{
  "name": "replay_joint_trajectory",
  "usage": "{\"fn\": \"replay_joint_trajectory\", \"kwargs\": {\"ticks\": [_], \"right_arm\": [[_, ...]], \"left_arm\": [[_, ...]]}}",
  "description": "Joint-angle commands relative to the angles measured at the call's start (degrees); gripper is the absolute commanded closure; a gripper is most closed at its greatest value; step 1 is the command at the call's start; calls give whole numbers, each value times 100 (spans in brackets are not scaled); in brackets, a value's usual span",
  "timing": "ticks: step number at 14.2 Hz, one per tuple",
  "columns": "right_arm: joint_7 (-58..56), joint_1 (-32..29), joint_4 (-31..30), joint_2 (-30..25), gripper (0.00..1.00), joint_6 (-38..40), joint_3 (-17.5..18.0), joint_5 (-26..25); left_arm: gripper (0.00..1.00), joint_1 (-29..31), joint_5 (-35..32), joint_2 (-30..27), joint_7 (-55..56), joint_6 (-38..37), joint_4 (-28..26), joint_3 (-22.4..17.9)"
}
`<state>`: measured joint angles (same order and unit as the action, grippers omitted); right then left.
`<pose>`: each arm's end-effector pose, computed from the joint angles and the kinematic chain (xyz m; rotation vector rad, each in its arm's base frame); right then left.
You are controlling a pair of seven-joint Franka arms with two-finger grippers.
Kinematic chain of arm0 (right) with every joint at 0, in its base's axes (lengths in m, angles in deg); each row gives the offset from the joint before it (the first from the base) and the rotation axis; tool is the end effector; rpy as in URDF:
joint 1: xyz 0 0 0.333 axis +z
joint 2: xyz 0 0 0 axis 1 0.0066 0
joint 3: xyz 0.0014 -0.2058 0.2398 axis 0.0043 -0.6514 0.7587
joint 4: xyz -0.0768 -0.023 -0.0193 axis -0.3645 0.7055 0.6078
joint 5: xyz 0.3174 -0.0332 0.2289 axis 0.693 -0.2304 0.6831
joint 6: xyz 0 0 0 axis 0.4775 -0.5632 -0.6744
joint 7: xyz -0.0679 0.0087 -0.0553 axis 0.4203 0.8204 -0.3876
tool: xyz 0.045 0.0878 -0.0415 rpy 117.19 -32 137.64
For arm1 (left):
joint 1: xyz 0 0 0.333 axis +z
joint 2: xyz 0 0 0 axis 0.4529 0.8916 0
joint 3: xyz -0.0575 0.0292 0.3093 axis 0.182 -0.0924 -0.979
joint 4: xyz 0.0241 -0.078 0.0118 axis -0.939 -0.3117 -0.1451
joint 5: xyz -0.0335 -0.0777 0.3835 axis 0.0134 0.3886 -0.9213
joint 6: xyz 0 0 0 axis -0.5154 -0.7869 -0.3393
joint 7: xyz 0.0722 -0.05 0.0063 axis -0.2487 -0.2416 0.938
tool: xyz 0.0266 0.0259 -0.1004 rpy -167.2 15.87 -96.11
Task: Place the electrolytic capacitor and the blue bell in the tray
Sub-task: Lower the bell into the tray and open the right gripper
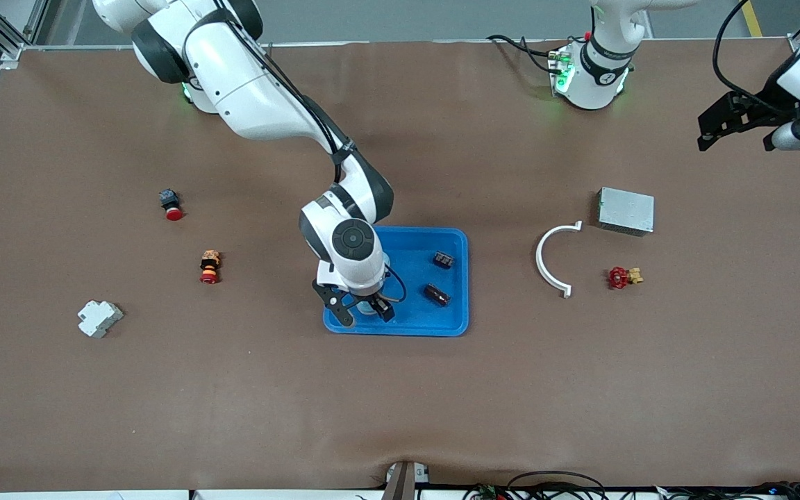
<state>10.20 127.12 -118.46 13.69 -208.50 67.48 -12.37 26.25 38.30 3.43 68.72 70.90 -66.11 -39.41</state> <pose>0.6117 0.4510 0.1954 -2.8121 1.3361 -0.0886 0.4992 -0.0607 0.6485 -3.1152 0.0458 0.0137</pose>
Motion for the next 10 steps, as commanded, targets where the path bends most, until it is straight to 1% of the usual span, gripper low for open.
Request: {"fn": "replay_joint_trajectory", "kwargs": {"ticks": [1, 5, 7, 10], "right_arm": [[6, -58, 173, -64, 0, 198, -33, -58], [-1344, -523, 260, -415, 0, 1059, 29, 12], [-2405, -830, 304, -626, 0, 1402, 20, 3], [-3918, -1402, 331, -846, 0, 1622, 46, 56]], "left_arm": [[0, 41, 13, -115, 117, -4, -94, 121], [0, 50, 13, -88, 108, 5, -85, 121], [0, 50, -13, -97, 117, 5, -76, 121], [0, 85, -13, -115, 3, -3, -32, 86]]}}
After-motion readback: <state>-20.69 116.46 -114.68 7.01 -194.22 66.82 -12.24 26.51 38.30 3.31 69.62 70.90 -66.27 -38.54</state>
